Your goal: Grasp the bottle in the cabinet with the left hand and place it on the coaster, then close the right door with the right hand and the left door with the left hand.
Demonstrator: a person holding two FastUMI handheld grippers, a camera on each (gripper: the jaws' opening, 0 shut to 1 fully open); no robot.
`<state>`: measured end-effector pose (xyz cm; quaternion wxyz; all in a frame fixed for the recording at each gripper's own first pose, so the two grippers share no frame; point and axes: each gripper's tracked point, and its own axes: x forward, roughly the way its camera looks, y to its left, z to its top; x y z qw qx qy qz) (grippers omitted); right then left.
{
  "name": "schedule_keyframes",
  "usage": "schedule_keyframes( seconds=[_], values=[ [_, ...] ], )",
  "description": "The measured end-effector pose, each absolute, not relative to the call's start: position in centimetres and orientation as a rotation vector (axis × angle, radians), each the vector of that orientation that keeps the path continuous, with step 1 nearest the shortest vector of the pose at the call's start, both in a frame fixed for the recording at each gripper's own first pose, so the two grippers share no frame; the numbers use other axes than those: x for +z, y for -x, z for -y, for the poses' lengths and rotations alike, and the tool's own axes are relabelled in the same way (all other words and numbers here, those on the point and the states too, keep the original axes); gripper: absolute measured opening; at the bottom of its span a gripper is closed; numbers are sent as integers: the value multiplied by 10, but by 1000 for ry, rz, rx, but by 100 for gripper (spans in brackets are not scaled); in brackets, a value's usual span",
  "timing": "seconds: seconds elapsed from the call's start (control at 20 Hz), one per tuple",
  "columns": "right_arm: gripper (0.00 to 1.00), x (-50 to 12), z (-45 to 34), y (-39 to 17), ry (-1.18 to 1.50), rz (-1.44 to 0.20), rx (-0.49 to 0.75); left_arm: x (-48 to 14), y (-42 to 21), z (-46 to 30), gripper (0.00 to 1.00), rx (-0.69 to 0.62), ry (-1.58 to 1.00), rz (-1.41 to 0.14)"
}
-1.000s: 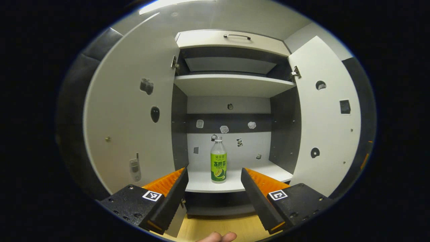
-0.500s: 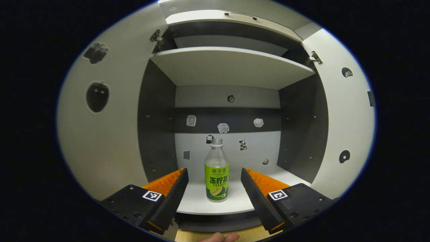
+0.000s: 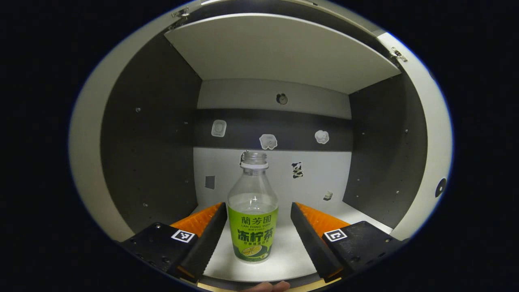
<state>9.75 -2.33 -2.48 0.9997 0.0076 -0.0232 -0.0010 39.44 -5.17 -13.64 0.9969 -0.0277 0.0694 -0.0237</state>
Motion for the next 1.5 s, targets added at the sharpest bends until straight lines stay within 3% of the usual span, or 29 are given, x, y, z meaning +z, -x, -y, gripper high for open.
schedule_keyframes(
  seconds=[0.1, 0.2, 0.25, 0.5, 0.8, 1.5],
  values=[
    [98, -27, 29, -92, -12, 36, -16, -140, -405, 51, 99, -48, 38, -158],
    [99, -31, 35, -87, -14, 25, -29, -136, -408, 47, 82, -41, 18, -157],
    [99, -34, 40, -86, -14, 19, -37, -132, -405, 46, 79, -39, 12, -152],
    [99, -42, 53, -75, -4, -4, -64, -107, -371, 52, 78, -81, 0, -129],
    [99, -36, 43, -46, 8, 6, -5, -70, -307, 49, 78, -111, 32, -109],
    [99, -42, 12, 45, -50, -38, 85, -48, -134, 9, 77, -35, 61, -105]
  ],
)
